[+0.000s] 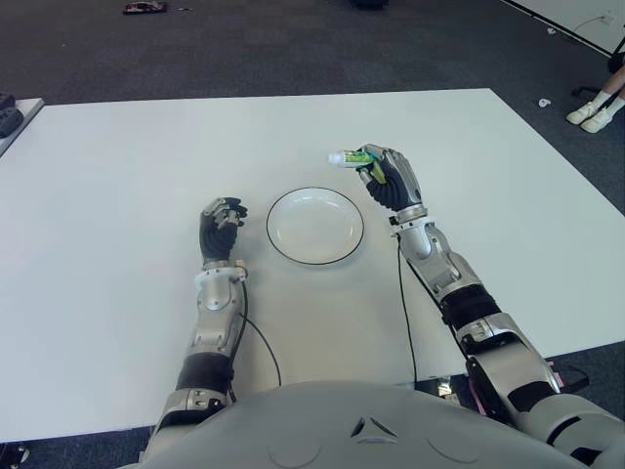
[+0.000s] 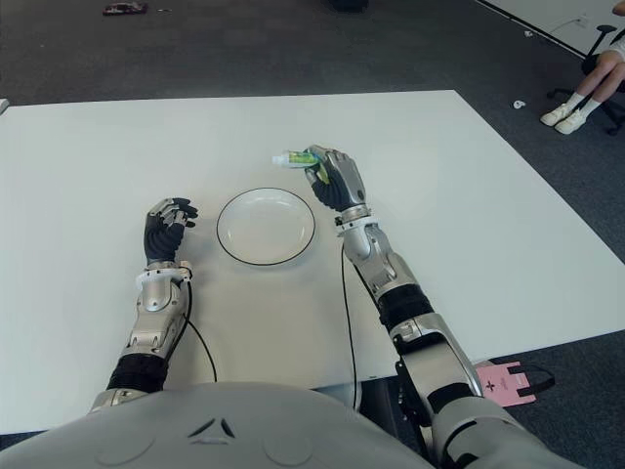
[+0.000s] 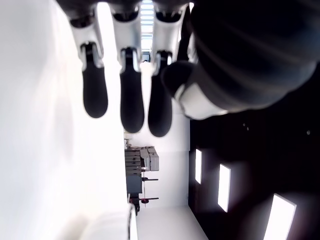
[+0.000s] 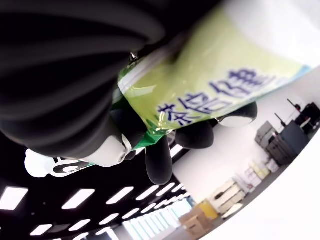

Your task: Put the toothpaste on the table into the plate.

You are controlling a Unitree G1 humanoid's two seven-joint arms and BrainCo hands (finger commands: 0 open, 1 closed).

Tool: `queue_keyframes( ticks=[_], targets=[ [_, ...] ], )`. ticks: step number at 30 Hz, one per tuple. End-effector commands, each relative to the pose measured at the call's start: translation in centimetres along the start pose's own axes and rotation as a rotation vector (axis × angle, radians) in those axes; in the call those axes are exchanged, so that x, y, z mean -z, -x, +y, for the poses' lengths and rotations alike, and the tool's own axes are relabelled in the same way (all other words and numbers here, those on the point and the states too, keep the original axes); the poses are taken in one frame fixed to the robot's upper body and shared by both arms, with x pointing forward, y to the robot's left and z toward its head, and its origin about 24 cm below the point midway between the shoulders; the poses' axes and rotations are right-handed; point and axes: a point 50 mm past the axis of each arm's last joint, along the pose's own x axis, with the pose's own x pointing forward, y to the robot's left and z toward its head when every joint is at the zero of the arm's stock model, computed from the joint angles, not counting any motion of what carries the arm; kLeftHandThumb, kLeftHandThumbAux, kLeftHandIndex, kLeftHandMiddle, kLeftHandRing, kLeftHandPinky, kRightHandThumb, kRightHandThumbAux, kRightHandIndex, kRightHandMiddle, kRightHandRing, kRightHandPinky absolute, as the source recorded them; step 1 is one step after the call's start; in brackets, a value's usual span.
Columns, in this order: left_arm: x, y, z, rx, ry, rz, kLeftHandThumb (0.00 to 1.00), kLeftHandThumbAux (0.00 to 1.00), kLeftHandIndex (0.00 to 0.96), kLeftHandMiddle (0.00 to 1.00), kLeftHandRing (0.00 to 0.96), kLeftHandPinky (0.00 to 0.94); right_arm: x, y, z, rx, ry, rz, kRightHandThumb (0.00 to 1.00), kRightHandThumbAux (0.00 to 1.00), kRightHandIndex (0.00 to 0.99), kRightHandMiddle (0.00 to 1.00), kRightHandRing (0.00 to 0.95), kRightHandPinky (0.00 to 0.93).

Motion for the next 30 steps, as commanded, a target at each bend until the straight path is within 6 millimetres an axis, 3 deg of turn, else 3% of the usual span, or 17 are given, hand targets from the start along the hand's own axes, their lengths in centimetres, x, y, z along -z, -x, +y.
queue_keyframes(
  ticks=[1, 16, 30],
  targets=[
    [2.3, 1.2, 0.4, -0.007, -0.036, 0.113, 0.713, 0.716, 0.436, 0.518, 0.509, 0.495, -1.3, 0.0, 0.6, -0.072, -0.001, -0.055, 0.844, 0.684, 0.394, 0.544, 0.858, 0.864],
    [2.2, 1.3, 0.2, -0.008, -0.025, 0.117, 0.711, 0.716, 0.434, 0.513, 0.503, 0.489, -3.8, 0.3, 1.6, -0.276, 0.077, -0.249, 0.845, 0.683, 0.393, 0.55, 0.877, 0.884],
    [2.2, 1.2, 0.1, -0.015, -0.032, 0.116, 0.711, 0.716, 0.435, 0.511, 0.502, 0.492, -3.6, 0.7, 3.2, -0.401, 0.143, -0.312, 0.846, 0.681, 0.402, 0.563, 0.873, 0.871]
  ],
)
